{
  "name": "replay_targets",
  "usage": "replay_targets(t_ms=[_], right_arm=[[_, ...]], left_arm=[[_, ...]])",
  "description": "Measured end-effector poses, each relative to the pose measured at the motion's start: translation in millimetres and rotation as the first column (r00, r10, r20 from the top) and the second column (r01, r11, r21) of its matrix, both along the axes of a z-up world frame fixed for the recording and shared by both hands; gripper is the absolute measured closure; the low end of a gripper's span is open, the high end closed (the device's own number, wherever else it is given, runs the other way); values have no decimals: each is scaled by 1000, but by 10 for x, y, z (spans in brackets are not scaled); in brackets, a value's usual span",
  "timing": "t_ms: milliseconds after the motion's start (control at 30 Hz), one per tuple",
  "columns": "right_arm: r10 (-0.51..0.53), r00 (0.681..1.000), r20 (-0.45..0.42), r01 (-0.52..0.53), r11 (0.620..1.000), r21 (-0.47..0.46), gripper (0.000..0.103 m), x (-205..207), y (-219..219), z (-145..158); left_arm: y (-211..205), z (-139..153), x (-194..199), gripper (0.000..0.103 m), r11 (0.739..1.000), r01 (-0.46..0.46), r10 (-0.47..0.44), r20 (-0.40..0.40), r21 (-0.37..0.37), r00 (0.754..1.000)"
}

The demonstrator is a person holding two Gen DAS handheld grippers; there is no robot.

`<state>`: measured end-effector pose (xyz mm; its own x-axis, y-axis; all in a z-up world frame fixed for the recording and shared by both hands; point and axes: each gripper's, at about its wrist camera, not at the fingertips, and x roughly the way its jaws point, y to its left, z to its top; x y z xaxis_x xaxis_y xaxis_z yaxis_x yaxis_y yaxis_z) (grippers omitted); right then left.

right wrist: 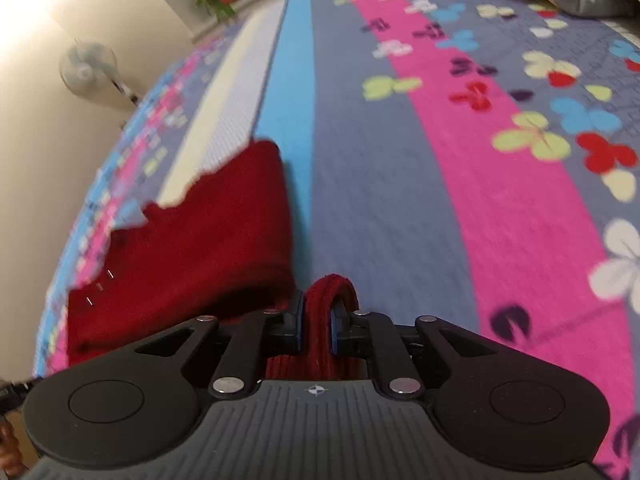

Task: Fold small clothes
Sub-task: 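Lift the hem with both grippers and fold it up toward the collar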

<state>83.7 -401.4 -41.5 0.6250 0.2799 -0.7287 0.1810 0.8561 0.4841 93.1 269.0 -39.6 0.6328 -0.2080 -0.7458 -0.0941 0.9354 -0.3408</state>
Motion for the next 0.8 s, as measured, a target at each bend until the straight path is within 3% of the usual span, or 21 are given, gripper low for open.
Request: replay_targets(t_ms=[133, 233, 367, 433, 500, 600, 667, 800], right_arm=[[-80, 995, 59, 82, 996, -35, 81, -45, -183, 150], [-91, 991, 94, 101, 989, -103, 81, -131, -374, 264], [98, 995, -17, -99, 976, -196, 79, -205, -377, 131], [225, 971, -77, -237, 945, -226, 79, -250, -231, 24], [303, 949, -84, -314, 907, -280, 78, -281, -66, -12], [320, 946, -53, -323, 919, -227, 72, -253, -13, -14], [318, 948, -24, -316, 924, -214, 62, -205, 11, 5], [279, 960, 32, -268, 945, -186, 55, -90, 33, 13]], left_arm=[[305, 31, -151, 66, 997, -76, 76, 34, -22, 997], [426, 21, -277, 66, 998, -63, 63, 15, 5, 998], [397, -52, -392, 63, 996, 22, -20, -22, 86, 1000], [355, -61, -445, 50, 994, 74, -73, -13, 86, 997], [258, -64, -449, 43, 989, 133, -133, -6, 69, 991], [20, -41, -413, 42, 973, 205, -207, 11, 108, 978], [-118, -38, -351, 37, 964, 236, -240, 17, 125, 971], [-348, -55, -155, 19, 950, 248, -257, 26, 189, 966]])
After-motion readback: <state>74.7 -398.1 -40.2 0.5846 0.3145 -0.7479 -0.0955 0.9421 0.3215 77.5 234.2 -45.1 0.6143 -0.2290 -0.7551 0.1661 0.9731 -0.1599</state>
